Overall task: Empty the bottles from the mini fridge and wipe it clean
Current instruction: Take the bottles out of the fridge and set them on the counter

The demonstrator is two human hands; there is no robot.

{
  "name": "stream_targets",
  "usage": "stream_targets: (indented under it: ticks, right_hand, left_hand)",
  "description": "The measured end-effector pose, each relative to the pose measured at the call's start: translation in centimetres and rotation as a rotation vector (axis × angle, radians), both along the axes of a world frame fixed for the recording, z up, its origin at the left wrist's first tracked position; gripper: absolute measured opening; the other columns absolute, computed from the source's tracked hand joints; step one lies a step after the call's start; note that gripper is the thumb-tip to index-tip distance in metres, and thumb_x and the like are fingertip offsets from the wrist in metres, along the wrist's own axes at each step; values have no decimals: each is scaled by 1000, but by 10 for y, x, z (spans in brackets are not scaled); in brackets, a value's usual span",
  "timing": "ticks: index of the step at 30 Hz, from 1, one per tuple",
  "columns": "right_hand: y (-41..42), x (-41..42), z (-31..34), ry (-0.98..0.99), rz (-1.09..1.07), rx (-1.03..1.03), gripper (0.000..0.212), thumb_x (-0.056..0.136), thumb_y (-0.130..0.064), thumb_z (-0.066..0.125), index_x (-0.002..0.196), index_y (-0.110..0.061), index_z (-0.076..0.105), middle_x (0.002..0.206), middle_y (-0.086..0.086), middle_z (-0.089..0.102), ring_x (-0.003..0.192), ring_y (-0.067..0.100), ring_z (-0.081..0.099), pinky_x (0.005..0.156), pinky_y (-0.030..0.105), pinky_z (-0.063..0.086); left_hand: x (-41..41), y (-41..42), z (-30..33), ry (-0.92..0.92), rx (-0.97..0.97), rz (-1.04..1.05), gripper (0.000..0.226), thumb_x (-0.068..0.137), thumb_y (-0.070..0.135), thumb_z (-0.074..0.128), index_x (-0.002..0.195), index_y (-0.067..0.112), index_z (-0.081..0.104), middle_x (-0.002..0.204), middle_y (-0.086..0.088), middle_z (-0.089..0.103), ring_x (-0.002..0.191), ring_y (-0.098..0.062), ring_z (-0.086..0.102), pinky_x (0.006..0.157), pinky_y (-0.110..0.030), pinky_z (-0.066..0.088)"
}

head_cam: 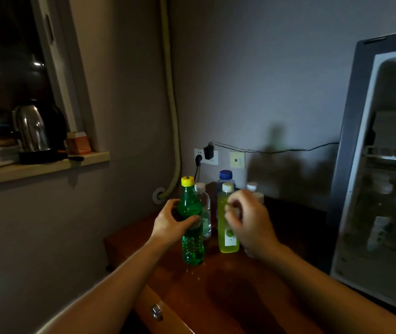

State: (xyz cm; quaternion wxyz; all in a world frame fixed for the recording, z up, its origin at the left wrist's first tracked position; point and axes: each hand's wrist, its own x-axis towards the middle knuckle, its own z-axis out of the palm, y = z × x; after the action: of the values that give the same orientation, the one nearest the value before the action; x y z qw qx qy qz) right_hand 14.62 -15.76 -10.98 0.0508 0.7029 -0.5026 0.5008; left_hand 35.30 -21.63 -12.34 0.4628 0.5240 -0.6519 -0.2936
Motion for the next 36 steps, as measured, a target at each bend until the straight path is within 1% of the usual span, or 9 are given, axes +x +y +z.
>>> stream_targets:
  ticks: [4, 9, 18, 22, 27, 29, 32, 34, 36]
  right_hand:
    - [-8, 41, 2, 245, 225, 259, 40, 88, -16, 62, 125, -26, 51, 123, -4, 49, 112, 9, 49, 89, 16, 37]
    - [-21, 71, -6, 202, 289, 450, 64, 90, -12, 59, 147, -25, 33, 151, 4, 31, 137, 21, 37, 112, 33, 36]
    - [-41, 81, -8, 294, 329, 545, 87, 91, -13, 61, 154, -35, 5, 161, -8, -7, 146, 25, 17, 117, 41, 30]
    - [-41, 79, -6, 309, 327, 576, 89, 91, -16, 62, 153, -38, 2, 161, -9, -13, 146, 27, 17, 116, 40, 28]
    - [-29, 70, -5, 306, 281, 562, 83, 91, -18, 63, 154, -30, 10, 161, -2, 3, 144, 26, 25, 116, 37, 29]
    - [-19, 63, -5, 314, 261, 554, 82, 91, -21, 64, 155, -26, 14, 160, 1, 10, 143, 26, 28, 115, 34, 29]
    - [0, 49, 0, 357, 219, 573, 81, 90, -24, 66, 154, -26, 17, 158, 4, 17, 141, 25, 31, 112, 32, 30]
    - [14, 37, 7, 391, 181, 568, 80, 89, -28, 66, 153, -25, 19, 155, 6, 22, 138, 25, 35, 112, 34, 33]
    - [29, 22, 14, 424, 133, 554, 79, 88, -36, 66, 152, -26, 21, 153, 6, 27, 136, 24, 37, 112, 36, 34]
  left_hand:
    - [7, -4, 1, -83, -43, 45, 65, 69, 38, 84, 125, 22, 56, 110, 5, 66, 101, -12, 63, 93, -34, 52]
    - [18, -10, 6, -157, -65, 87, 63, 77, 15, 76, 134, 22, 48, 117, 3, 63, 107, -12, 59, 91, -27, 48]
    - [23, -37, 8, -169, -71, 102, 62, 82, 7, 69, 137, 25, 47, 121, 0, 64, 109, -14, 60, 89, -24, 49]
    - [24, -37, 9, -218, -48, 94, 67, 82, 10, 68, 140, 28, 41, 124, -4, 62, 113, -19, 60, 95, -36, 52]
    - [17, -19, 2, -393, 163, 105, 88, 82, 30, 68, 150, 18, 13, 126, -13, 58, 110, -28, 61, 92, -39, 52]
    - [13, -5, 2, -492, 232, 122, 77, 83, 38, 65, 143, 8, 27, 127, -15, 57, 111, -30, 60, 89, -36, 51]
    - [6, 13, 6, -604, 176, 72, 55, 79, 45, 61, 121, 10, 55, 118, -12, 64, 102, -26, 63, 78, -32, 51]
    - [-3, 28, 12, -610, 119, 27, 47, 81, 44, 62, 116, 13, 58, 114, -10, 65, 98, -24, 64, 75, -30, 50]
    - [-14, 41, 16, -573, 69, -48, 47, 84, 39, 63, 124, 16, 51, 118, -9, 63, 104, -26, 62, 81, -30, 49]
